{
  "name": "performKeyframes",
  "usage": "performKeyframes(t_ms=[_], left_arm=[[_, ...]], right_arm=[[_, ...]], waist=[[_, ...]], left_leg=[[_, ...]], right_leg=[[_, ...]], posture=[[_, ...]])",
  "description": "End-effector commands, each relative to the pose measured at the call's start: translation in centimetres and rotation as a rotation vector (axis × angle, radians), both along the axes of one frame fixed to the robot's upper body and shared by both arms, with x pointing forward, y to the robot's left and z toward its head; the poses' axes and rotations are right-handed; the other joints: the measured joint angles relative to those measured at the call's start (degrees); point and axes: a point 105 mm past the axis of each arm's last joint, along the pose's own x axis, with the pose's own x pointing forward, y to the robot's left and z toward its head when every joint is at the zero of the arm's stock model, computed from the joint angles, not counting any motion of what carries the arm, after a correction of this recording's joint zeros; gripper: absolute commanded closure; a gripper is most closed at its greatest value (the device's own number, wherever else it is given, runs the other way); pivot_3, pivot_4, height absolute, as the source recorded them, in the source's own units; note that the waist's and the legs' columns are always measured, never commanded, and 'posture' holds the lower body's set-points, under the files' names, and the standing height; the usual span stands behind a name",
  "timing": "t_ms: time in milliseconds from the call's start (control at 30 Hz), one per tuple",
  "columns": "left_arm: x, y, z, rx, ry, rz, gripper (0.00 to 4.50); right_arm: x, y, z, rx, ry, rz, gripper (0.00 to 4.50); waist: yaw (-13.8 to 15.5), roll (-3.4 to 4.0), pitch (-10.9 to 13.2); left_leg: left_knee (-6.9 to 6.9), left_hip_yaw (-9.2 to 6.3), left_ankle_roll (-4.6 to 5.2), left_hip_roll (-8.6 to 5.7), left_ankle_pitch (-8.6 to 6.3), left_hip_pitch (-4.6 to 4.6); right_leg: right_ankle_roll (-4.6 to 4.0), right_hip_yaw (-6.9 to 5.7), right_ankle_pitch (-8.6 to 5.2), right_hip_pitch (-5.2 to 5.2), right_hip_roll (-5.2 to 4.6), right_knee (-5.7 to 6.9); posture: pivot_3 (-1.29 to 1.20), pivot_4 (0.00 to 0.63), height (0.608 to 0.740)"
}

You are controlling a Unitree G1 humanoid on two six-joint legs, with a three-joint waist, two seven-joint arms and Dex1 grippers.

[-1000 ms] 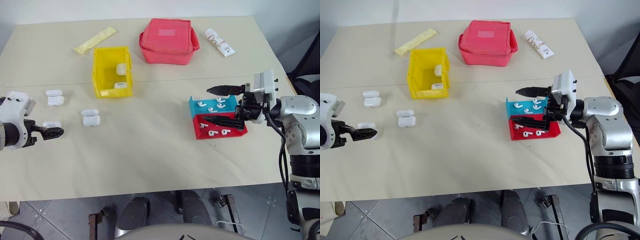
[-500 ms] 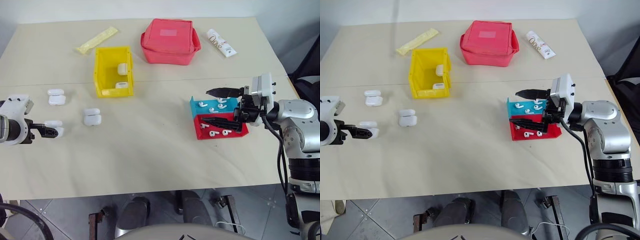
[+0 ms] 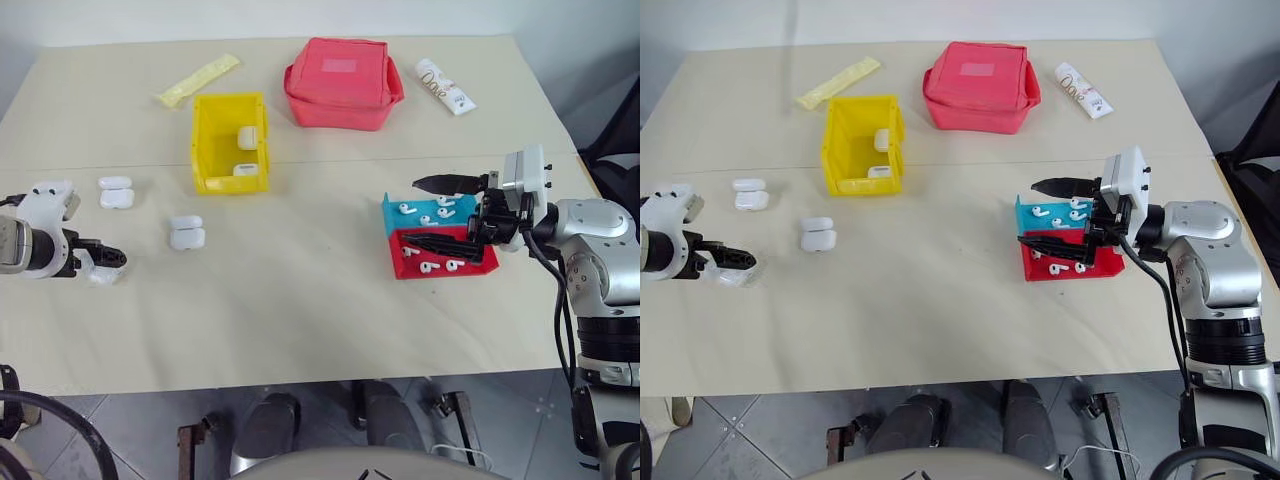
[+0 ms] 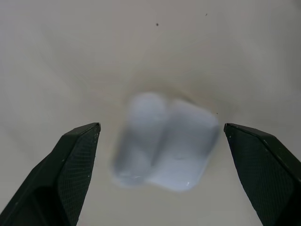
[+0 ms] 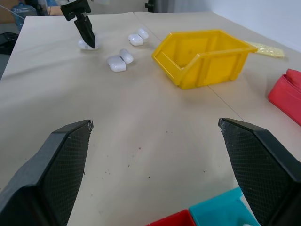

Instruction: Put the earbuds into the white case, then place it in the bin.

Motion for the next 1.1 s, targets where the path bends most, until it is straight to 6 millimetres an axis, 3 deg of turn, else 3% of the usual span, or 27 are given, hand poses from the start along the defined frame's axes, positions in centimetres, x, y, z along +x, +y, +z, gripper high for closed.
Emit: performKeyframes(t_ms=[33, 267, 433, 600, 1100], left_arm=[[-0.3, 0.6, 1.2, 0.034, -0.015, 0.038, 0.03], [-1.5, 1.0, 1.7, 0.04, -0.018, 0.077, 0.03], [-3.9, 2.3, 1.8, 0.055, -0.006, 0.09, 0.03], [-6.4, 2.5, 0.7, 0.044, 0.036, 0.073, 0.03], [-4.8, 1.3, -1.4, 0.013, 0.008, 0.086, 0.03]], right_arm=[[-0.5, -0.1, 1.1, 0.002, -0.049, 0.007, 0.0], [-0.4, 0.0, 1.2, 0.001, -0.048, 0.006, 0.0], [-0.4, 0.0, 1.0, -0.002, -0.042, 0.008, 0.0], [-0.3, 0.1, 1.0, -0.005, -0.033, 0.018, 0.0], [0.1, 0.4, 1.2, -0.015, -0.029, 0.038, 0.0]], waist=[[0.0, 0.0, 0.0], [0.0, -0.03, 0.0], [-0.3, -0.06, 0.0], [-0.4, -0.02, 0.0], [0.0, -0.12, -0.1]], left_leg=[[0.0, 0.03, 0.0, 0.0, 0.0, 0.0], [0.03, 0.08, 0.02, -0.01, 0.0, 0.0], [0.0, 0.14, 0.01, 0.03, 0.0, 0.01], [-0.06, 0.24, 0.02, 0.03, 0.0, 0.04], [-0.05, 0.41, 0.02, 0.05, -0.02, 0.05]], right_leg=[[0.0, 0.02, 0.0, -0.02, 0.0, 0.02], [0.0, 0.08, 0.0, -0.03, -0.01, 0.06], [-0.01, 0.24, -0.01, -0.1, 0.01, 0.12], [-0.03, 0.61, -0.02, -0.16, 0.01, 0.16], [-0.03, 0.58, -0.02, -0.2, 0.03, 0.15]], posture=[[0.0, 0.15, 0.74], [0.0, 0.15, 0.74], [0.0, 0.15, 0.74], [0.0, 0.15, 0.74], [0.0, 0.15, 0.74]])
